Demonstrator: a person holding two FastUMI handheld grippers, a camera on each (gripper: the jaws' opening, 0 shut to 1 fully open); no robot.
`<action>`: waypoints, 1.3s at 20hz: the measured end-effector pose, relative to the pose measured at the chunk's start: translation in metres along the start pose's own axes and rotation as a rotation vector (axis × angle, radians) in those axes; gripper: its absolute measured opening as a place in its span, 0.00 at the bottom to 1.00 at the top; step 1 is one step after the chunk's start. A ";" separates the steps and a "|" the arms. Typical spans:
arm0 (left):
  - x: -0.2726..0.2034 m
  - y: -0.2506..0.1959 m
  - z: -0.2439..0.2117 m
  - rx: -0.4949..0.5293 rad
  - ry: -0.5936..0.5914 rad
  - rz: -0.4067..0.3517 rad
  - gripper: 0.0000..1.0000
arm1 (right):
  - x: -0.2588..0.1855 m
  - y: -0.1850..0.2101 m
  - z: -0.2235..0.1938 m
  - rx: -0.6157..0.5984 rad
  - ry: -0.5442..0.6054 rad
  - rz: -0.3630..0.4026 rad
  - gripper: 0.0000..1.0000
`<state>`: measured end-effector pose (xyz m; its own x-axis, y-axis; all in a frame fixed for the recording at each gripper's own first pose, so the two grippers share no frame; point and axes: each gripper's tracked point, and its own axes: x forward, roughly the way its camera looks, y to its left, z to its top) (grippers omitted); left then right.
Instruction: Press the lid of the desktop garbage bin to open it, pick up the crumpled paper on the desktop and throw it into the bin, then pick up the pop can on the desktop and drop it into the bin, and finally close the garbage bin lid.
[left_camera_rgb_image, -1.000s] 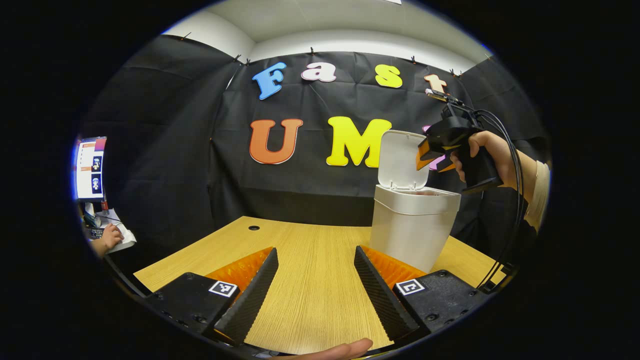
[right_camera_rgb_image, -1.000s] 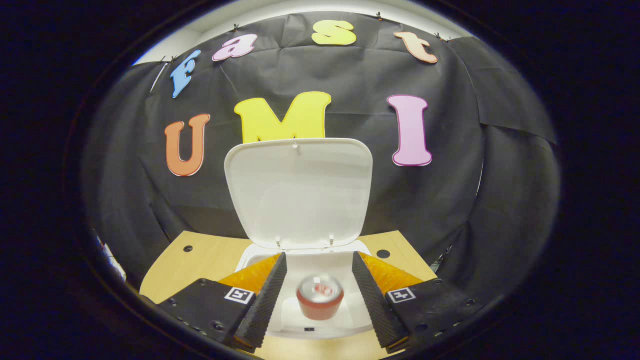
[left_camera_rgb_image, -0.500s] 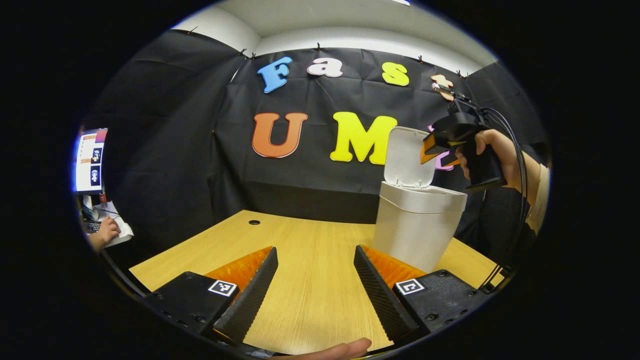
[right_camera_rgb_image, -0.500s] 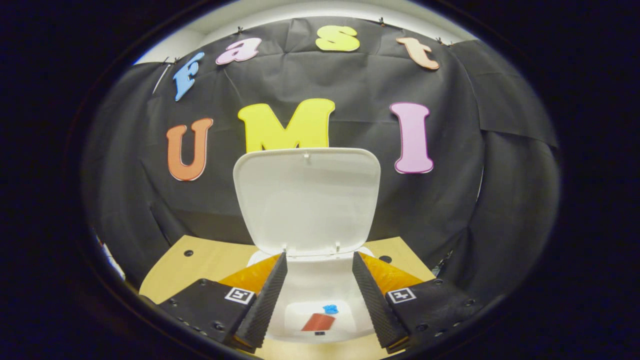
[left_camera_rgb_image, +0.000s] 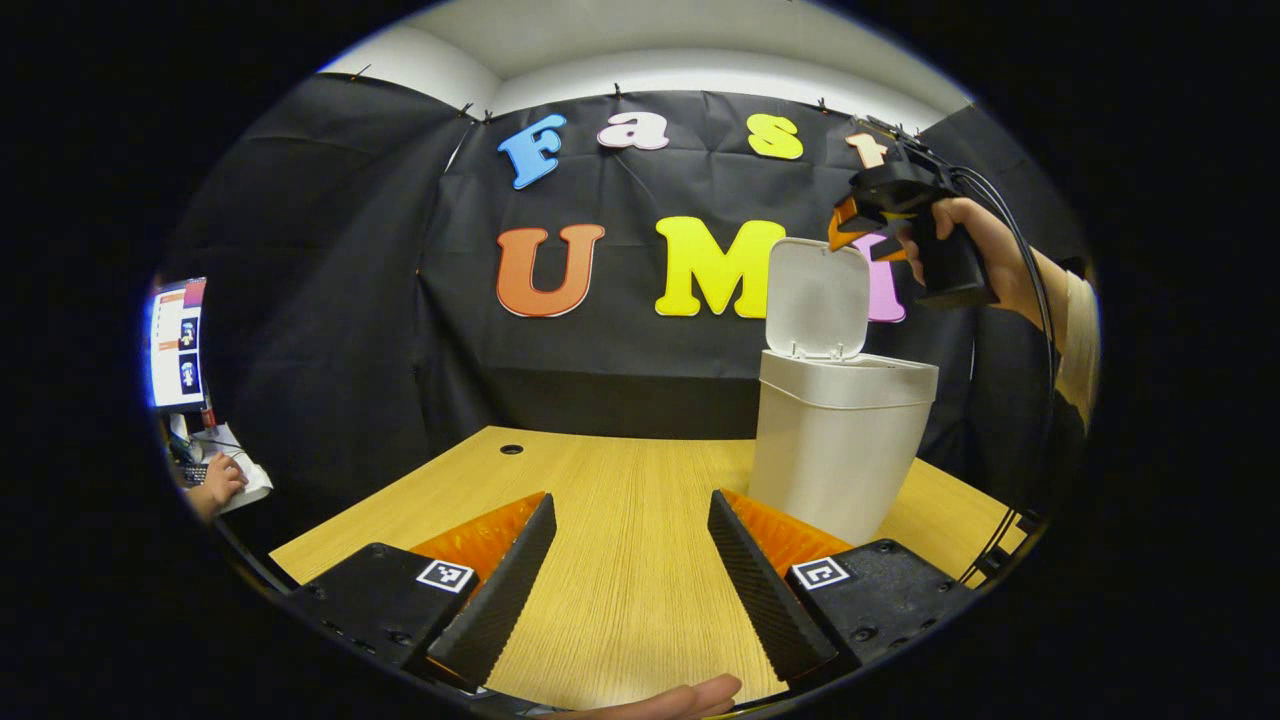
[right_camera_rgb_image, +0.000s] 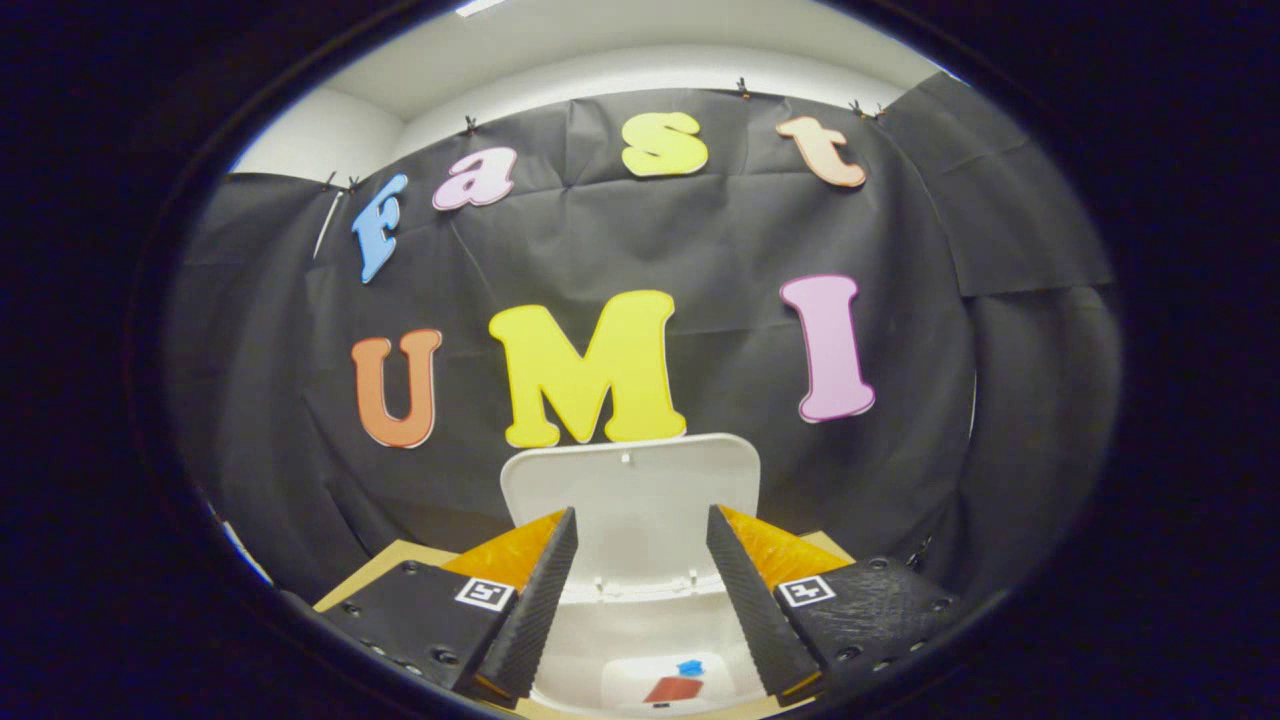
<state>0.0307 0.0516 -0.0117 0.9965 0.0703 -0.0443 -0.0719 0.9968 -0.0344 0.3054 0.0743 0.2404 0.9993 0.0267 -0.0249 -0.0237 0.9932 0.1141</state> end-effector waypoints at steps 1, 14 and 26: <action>0.000 0.000 0.001 0.004 -0.003 0.000 0.99 | 0.006 0.005 0.011 -0.004 -0.023 0.003 0.77; 0.002 0.002 -0.002 -0.024 0.015 0.002 0.99 | 0.070 0.014 0.021 -0.017 -0.016 -0.025 0.85; -0.009 -0.004 0.007 -0.010 -0.017 -0.006 0.99 | 0.033 0.010 -0.036 -0.139 0.234 -0.057 0.79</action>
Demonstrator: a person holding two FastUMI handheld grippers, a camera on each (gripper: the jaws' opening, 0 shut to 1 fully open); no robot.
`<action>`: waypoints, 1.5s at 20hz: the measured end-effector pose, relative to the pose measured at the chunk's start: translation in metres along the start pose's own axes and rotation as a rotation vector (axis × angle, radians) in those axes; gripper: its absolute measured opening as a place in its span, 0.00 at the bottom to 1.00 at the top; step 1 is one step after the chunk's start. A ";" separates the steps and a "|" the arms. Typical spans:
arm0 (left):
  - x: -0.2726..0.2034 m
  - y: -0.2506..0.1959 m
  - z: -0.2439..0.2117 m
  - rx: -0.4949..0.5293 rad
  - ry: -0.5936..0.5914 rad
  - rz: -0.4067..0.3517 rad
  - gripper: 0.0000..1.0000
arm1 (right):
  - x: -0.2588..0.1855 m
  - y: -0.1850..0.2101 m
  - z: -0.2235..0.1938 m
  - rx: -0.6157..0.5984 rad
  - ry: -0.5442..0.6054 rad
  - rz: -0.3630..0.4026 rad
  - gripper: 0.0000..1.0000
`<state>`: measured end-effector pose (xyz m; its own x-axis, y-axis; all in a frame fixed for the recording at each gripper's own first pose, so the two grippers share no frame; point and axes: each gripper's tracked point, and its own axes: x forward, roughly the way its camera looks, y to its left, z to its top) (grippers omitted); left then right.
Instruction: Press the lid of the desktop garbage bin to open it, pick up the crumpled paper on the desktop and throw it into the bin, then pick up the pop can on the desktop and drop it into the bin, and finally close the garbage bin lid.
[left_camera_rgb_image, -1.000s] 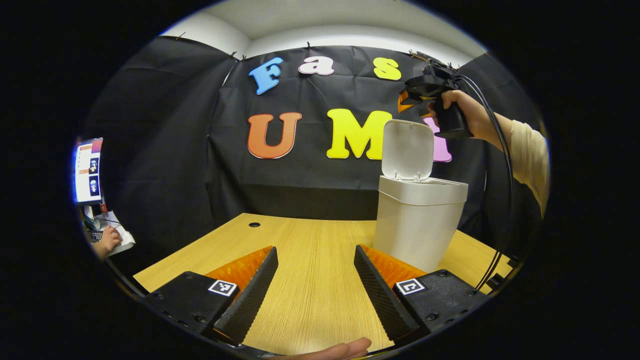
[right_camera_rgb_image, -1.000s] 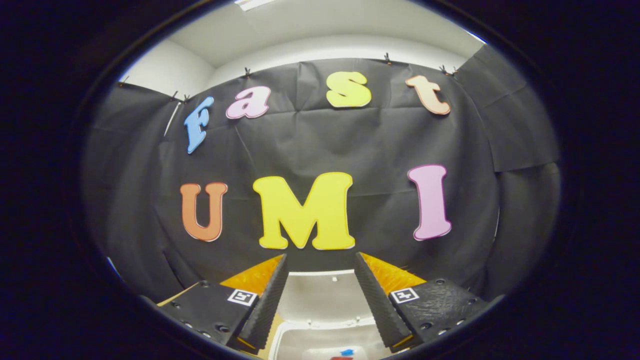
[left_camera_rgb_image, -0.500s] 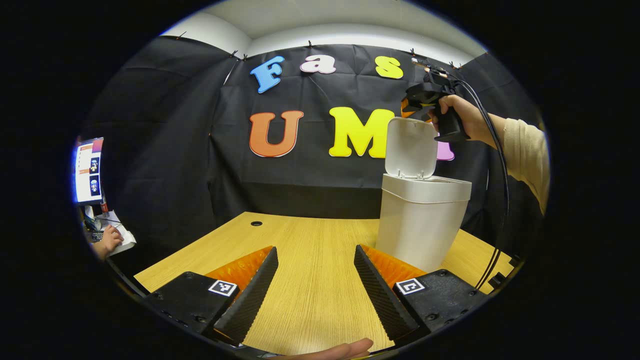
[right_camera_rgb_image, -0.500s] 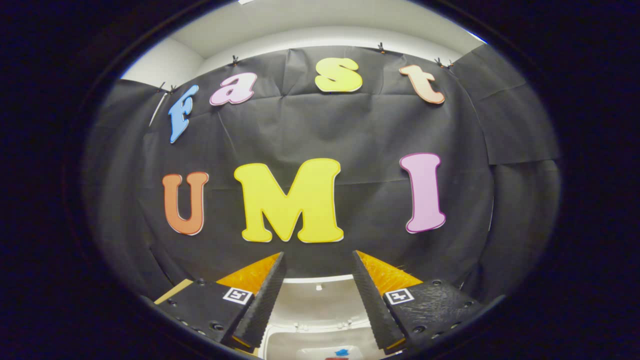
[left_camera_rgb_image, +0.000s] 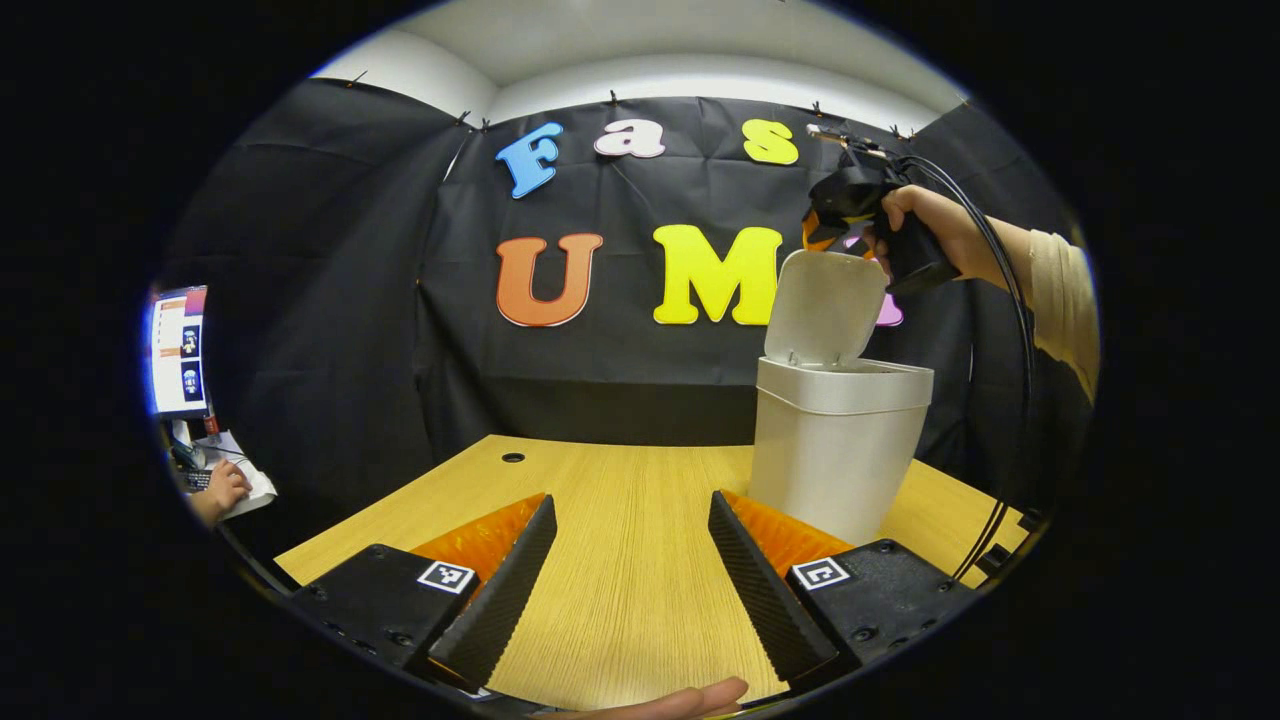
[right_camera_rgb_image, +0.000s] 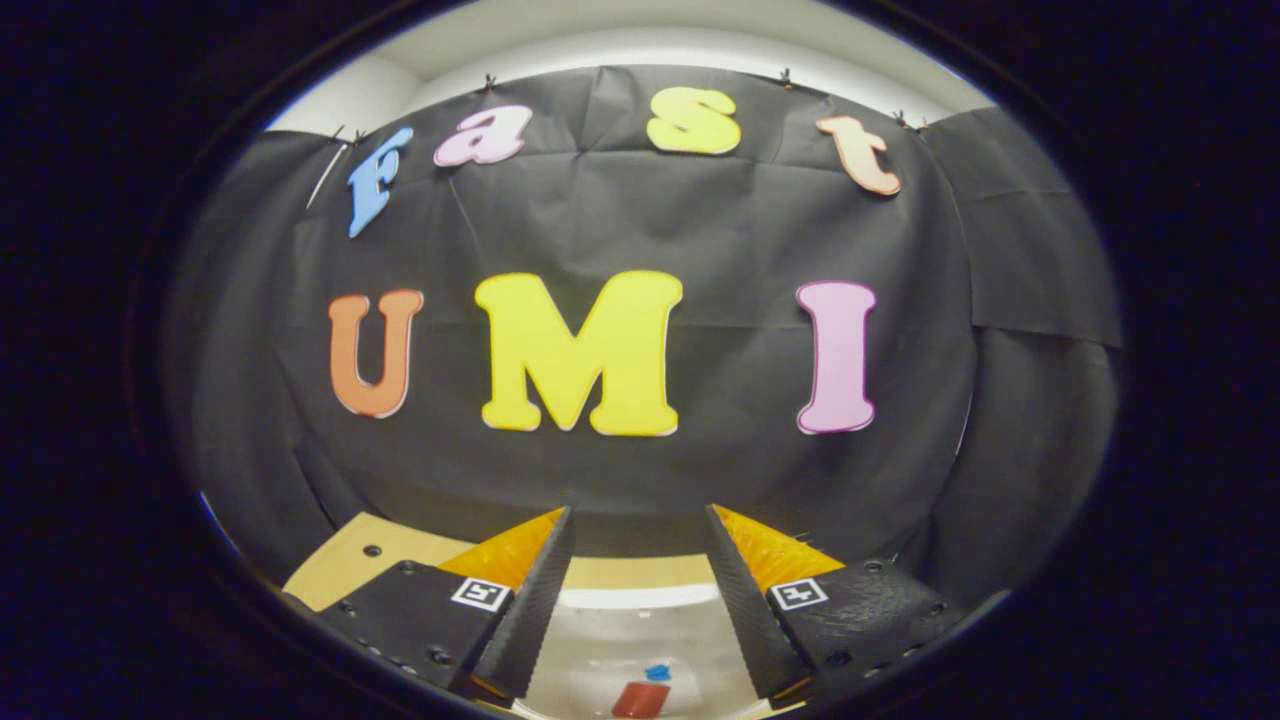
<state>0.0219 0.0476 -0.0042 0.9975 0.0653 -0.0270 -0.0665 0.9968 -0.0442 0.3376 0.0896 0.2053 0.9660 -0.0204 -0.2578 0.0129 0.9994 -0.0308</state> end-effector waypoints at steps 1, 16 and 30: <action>0.000 0.002 0.000 0.004 0.000 0.005 0.99 | 0.000 0.002 -0.015 -0.021 0.051 0.010 0.79; 0.005 0.011 -0.005 0.010 0.018 0.029 0.99 | -0.007 0.001 -0.078 -0.025 0.253 0.015 0.82; 0.003 -0.017 -0.013 0.050 0.035 -0.016 0.99 | -0.039 -0.030 -0.144 0.013 0.227 0.072 0.87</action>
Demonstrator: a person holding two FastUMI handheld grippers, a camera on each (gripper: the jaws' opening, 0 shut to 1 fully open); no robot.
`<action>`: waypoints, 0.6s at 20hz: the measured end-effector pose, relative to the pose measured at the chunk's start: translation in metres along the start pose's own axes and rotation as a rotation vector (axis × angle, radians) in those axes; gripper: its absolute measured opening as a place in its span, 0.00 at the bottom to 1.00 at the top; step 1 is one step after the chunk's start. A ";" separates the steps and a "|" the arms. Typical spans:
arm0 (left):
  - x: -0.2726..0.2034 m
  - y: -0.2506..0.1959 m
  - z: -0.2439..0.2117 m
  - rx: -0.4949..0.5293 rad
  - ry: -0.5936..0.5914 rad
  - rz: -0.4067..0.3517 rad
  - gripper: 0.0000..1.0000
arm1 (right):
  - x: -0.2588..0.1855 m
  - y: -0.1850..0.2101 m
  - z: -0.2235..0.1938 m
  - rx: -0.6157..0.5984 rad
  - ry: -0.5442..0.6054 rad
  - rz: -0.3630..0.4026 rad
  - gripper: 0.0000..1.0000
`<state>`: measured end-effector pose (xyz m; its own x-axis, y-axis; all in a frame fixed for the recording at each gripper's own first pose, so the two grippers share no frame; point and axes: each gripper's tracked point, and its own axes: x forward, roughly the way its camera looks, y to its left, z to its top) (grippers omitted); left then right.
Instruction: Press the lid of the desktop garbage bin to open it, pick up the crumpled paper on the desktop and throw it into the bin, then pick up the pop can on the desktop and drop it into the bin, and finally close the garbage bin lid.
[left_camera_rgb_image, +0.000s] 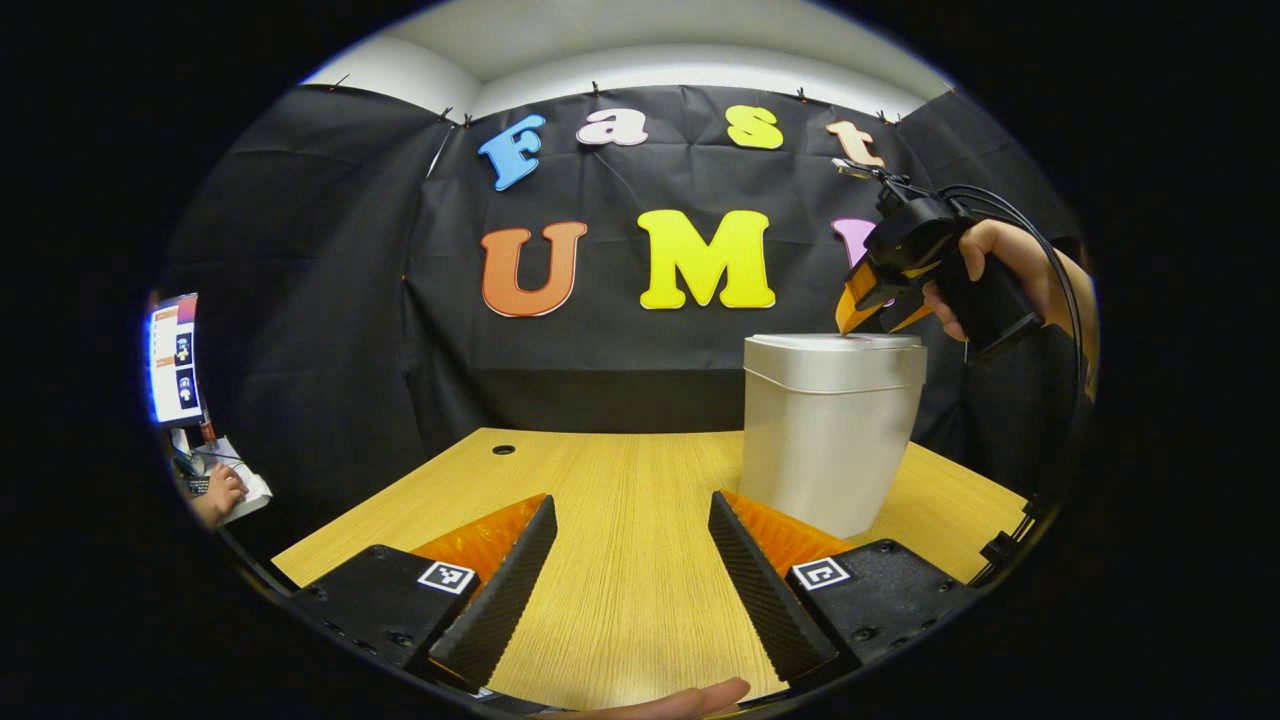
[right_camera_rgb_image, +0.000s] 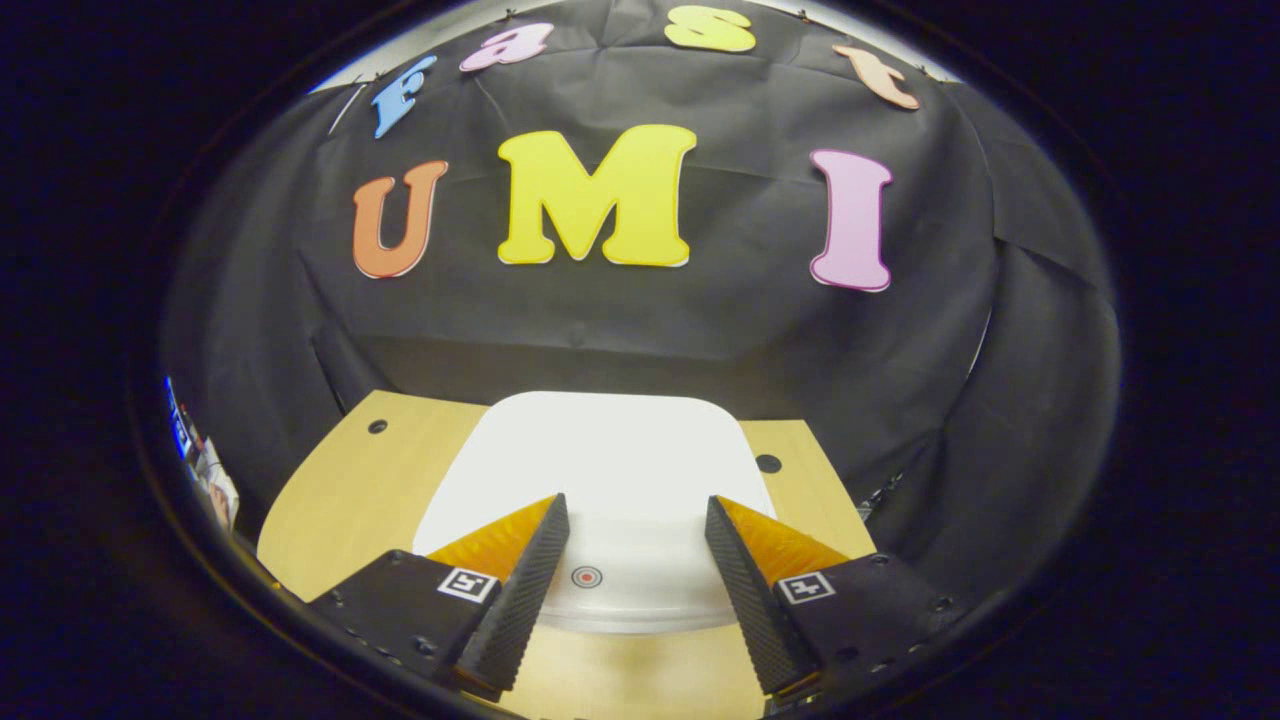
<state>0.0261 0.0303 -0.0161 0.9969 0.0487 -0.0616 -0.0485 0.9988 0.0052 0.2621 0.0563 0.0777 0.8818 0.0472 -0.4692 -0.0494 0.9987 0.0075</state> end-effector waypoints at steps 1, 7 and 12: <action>0.001 0.000 0.000 0.005 -0.002 0.001 0.99 | 0.000 0.000 -0.003 0.014 -0.017 0.010 0.87; 0.000 0.001 -0.001 0.001 0.002 0.000 0.99 | 0.001 0.000 -0.005 0.011 -0.183 0.035 0.88; 0.004 -0.001 -0.005 0.009 0.015 0.002 0.99 | 0.007 0.002 -0.008 -0.019 -0.329 0.053 0.89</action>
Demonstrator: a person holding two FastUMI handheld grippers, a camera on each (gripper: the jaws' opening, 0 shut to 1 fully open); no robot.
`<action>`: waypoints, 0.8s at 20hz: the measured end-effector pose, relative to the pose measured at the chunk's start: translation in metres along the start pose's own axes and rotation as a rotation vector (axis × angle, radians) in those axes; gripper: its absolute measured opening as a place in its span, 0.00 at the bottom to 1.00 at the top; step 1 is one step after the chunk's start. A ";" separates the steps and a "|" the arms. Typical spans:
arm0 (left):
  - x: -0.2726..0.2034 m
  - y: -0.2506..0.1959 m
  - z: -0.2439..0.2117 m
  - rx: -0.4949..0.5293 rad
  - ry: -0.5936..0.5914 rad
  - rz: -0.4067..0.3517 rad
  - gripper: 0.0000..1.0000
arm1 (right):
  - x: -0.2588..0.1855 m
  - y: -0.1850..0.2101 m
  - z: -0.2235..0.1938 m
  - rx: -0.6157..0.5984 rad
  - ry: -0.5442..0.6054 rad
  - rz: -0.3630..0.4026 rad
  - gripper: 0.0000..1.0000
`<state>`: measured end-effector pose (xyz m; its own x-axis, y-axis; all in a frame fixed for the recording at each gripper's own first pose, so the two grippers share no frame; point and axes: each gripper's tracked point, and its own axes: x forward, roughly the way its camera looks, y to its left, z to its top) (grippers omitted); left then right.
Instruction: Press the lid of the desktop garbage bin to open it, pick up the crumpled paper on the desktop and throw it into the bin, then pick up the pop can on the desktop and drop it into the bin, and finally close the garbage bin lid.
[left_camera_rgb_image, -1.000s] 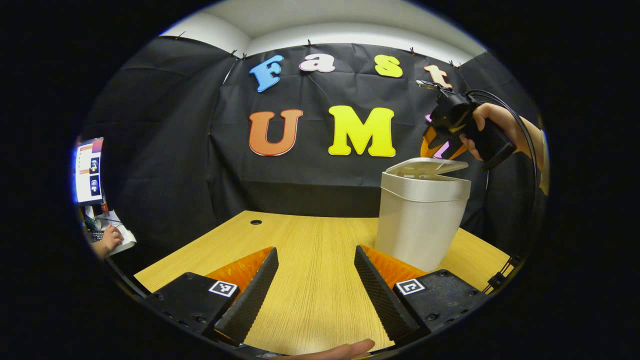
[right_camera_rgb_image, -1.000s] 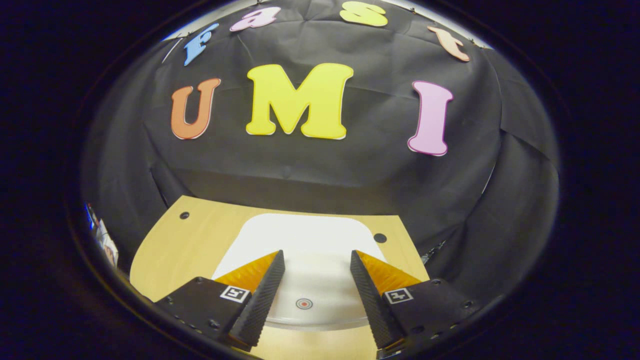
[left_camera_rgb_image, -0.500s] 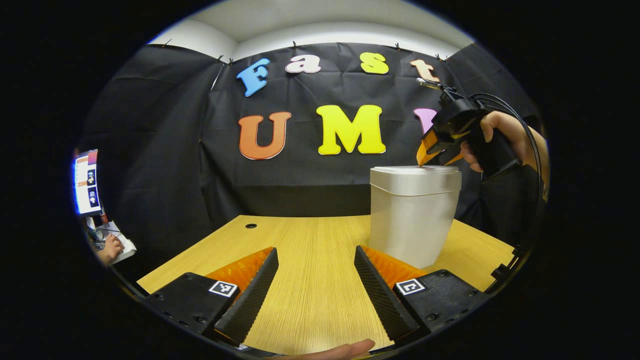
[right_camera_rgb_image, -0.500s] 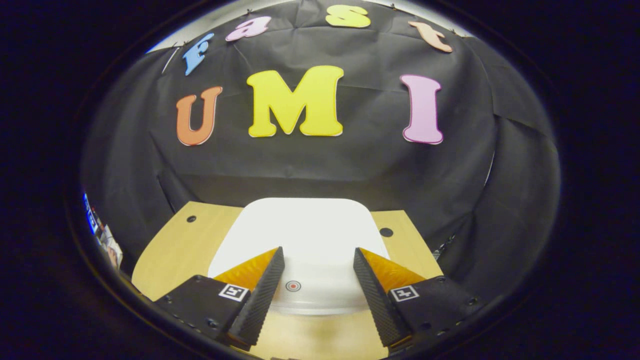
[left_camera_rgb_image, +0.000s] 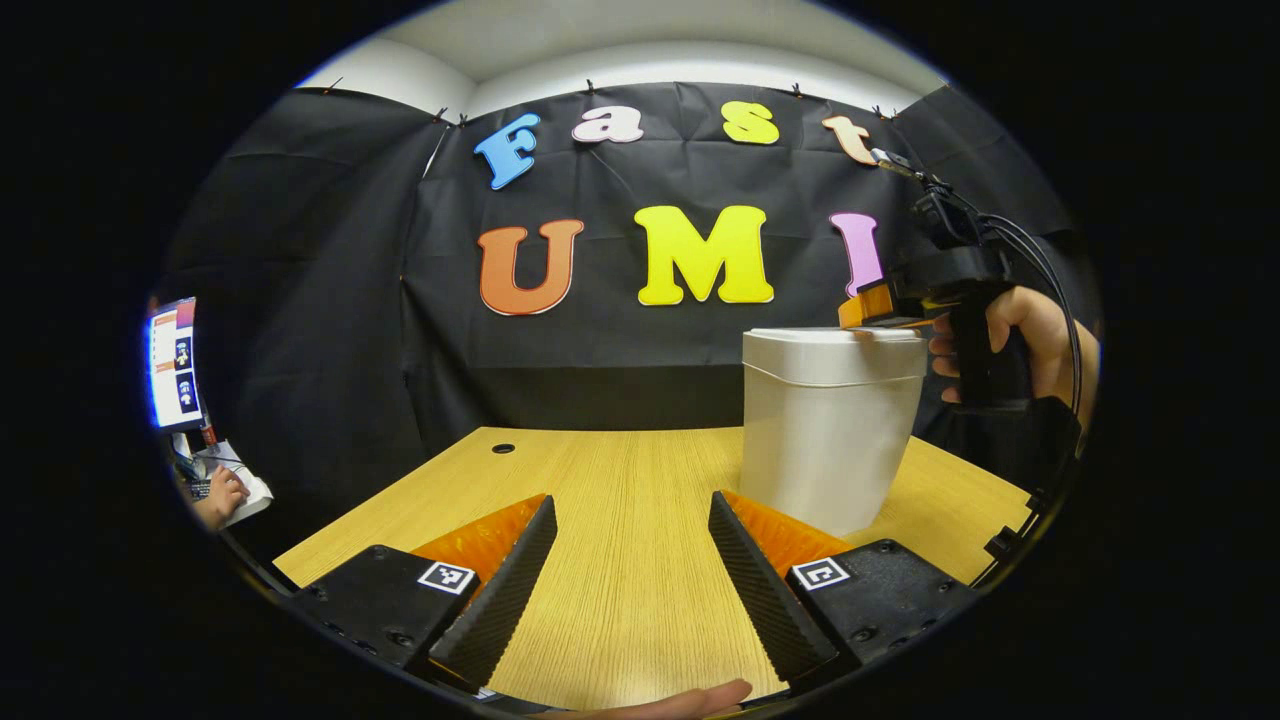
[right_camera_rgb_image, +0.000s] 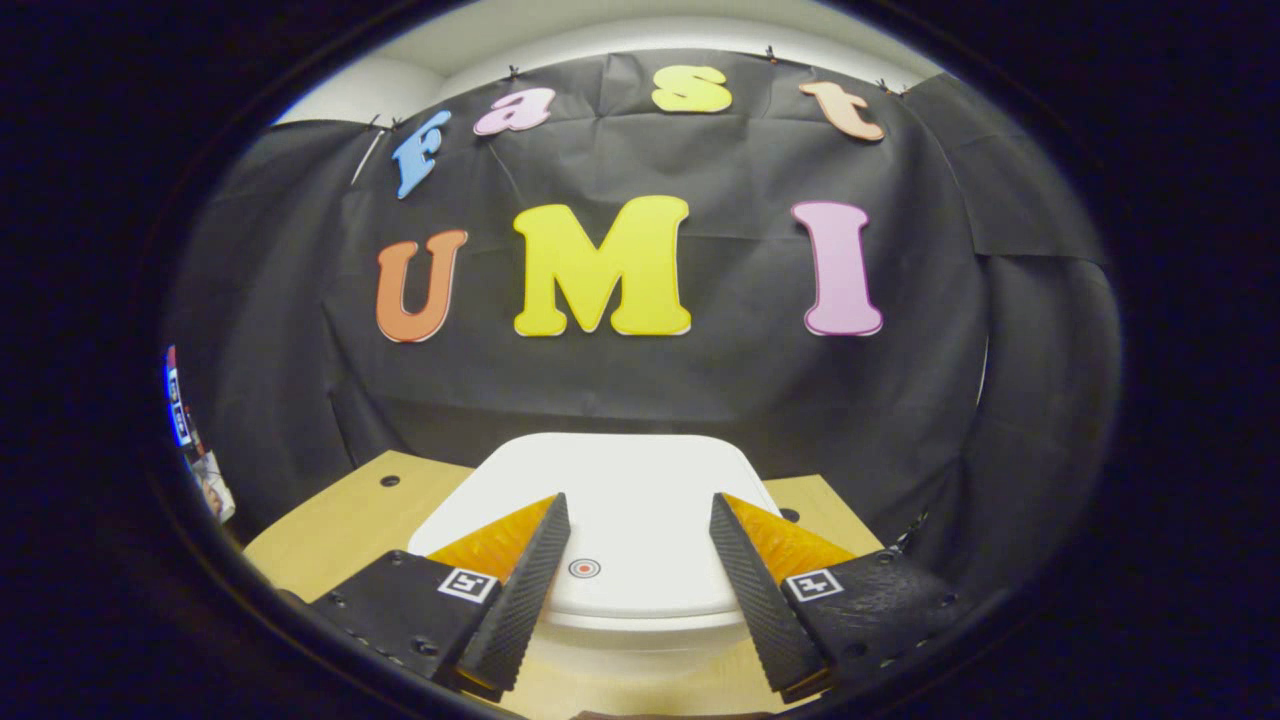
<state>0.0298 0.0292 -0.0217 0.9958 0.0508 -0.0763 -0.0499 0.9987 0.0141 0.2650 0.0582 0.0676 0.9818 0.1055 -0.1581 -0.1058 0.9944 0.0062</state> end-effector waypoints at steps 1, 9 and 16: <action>-0.001 -0.002 -0.001 0.008 0.001 -0.002 0.99 | 0.000 0.000 -0.003 -0.003 -0.025 0.005 0.89; 0.003 -0.007 -0.008 0.012 0.018 -0.031 0.99 | 0.009 0.000 -0.007 0.030 -0.113 -0.003 0.90; 0.007 0.010 -0.010 -0.025 0.046 -0.005 1.00 | 0.009 -0.003 -0.005 0.066 -0.119 0.007 0.90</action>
<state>0.0356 0.0398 -0.0325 0.9915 0.0454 -0.1216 -0.0471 0.9988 -0.0111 0.2739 0.0563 0.0614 0.9932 0.1092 -0.0400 -0.1061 0.9917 0.0721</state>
